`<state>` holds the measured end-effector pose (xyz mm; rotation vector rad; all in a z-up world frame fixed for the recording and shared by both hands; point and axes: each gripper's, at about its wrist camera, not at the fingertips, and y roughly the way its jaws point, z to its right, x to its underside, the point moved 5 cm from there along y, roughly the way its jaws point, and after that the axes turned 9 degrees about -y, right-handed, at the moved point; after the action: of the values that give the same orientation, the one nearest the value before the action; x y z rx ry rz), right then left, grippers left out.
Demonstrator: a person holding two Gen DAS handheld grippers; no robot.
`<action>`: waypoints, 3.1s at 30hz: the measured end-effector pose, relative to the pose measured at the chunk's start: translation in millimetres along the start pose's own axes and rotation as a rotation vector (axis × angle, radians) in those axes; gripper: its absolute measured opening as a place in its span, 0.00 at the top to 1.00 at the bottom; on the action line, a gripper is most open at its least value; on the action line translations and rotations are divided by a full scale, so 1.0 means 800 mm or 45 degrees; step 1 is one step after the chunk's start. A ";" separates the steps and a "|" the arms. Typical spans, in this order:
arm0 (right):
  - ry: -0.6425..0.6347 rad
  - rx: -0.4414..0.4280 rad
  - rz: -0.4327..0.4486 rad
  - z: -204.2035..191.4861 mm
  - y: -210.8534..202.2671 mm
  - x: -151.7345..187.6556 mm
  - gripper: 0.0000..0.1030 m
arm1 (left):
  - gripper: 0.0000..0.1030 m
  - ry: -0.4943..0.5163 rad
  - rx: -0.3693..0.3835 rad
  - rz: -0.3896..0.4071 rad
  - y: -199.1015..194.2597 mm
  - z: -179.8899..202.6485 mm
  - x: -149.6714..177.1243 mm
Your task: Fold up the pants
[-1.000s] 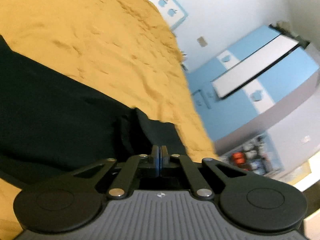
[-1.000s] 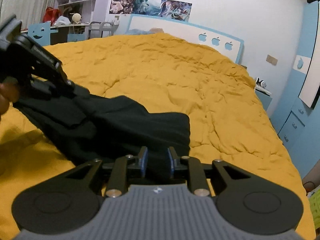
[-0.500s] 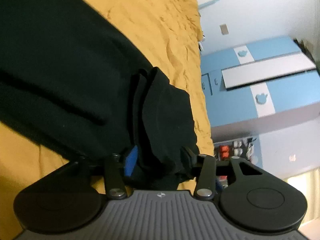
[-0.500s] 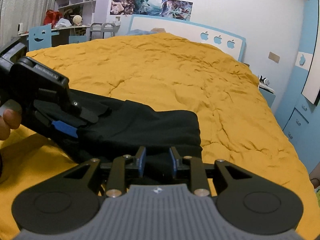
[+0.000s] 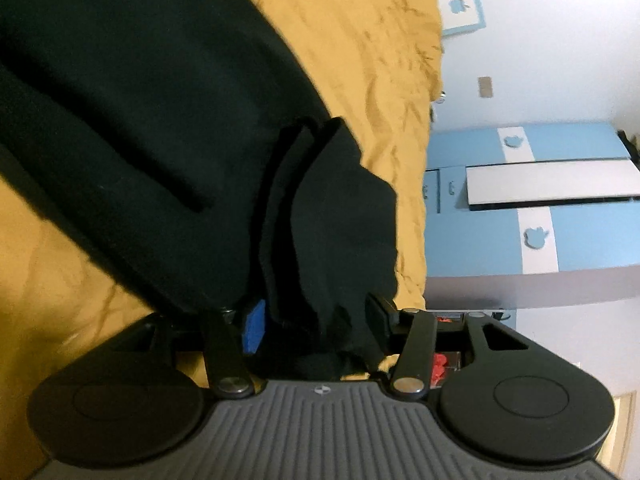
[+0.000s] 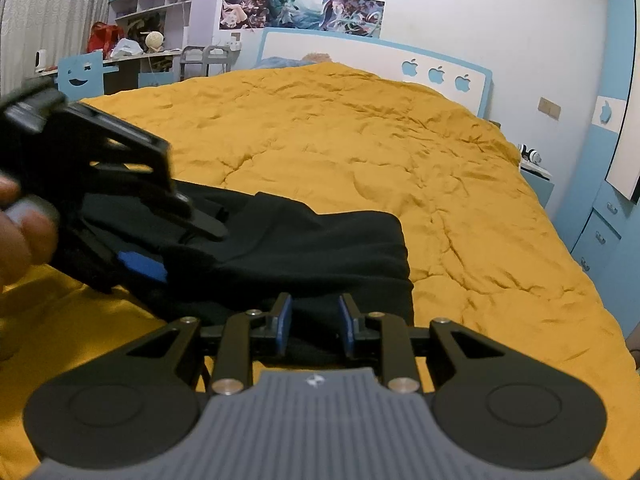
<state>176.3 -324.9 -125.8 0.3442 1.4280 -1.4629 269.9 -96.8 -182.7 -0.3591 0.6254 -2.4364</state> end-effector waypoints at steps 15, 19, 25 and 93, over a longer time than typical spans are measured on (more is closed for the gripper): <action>-0.032 -0.012 0.031 -0.002 0.000 -0.012 0.77 | 0.91 0.244 -0.122 0.111 -0.032 0.003 -0.036; -0.071 -0.030 0.033 -0.009 0.009 -0.022 0.77 | 0.90 0.162 -0.076 0.096 -0.029 -0.035 -0.037; -0.094 -0.061 -0.003 -0.010 0.054 -0.044 0.77 | 0.90 0.230 -0.079 0.077 -0.023 -0.016 -0.025; 0.147 -0.092 0.050 -0.038 0.034 -0.038 0.68 | 0.58 0.528 -0.404 0.649 -0.257 -0.038 -0.136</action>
<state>197.9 -279.0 -125.7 0.4145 1.5535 -1.3743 245.5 126.2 -115.4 0.1795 1.1334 -1.9227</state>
